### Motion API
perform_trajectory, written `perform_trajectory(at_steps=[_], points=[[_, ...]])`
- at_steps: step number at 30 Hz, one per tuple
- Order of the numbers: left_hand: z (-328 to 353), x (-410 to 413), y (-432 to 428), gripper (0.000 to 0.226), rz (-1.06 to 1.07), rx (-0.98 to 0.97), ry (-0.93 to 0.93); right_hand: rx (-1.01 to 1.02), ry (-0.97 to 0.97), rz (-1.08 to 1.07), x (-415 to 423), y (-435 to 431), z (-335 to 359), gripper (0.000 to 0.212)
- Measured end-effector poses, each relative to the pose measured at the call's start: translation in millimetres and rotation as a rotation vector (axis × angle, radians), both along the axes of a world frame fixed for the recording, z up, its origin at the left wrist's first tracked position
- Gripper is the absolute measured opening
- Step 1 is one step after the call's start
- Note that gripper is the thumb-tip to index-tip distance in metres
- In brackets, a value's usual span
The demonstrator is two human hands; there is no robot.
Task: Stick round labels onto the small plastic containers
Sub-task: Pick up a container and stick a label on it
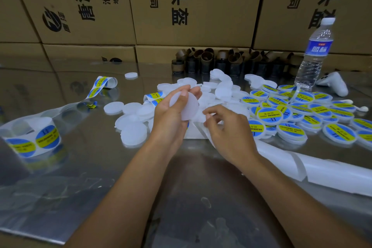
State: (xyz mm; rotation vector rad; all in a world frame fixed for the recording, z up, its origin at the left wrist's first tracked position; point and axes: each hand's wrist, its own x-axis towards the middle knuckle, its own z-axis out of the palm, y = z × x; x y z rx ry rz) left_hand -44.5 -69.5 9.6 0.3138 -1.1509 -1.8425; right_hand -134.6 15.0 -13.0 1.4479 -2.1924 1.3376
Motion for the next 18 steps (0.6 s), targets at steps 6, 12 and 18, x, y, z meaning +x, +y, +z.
perform_trajectory(at_steps=[6, 12, 18], points=[[3.9, 2.0, -0.2, 0.017, 0.015, 0.100, 0.084, 0.376, 0.518, -0.124, 2.2, -1.5, -1.7, 0.037], [5.4, 2.2, 2.4, 0.018, 0.045, 0.109, 0.059, 0.435, 0.536, -0.143, 10.0, -4.8, 1.0, 0.038], [5.1, 2.7, 4.2, 0.020, 0.070, 0.071, 0.030, 0.277, 0.373, -0.167, 1.7, -1.3, 3.3, 0.024]])
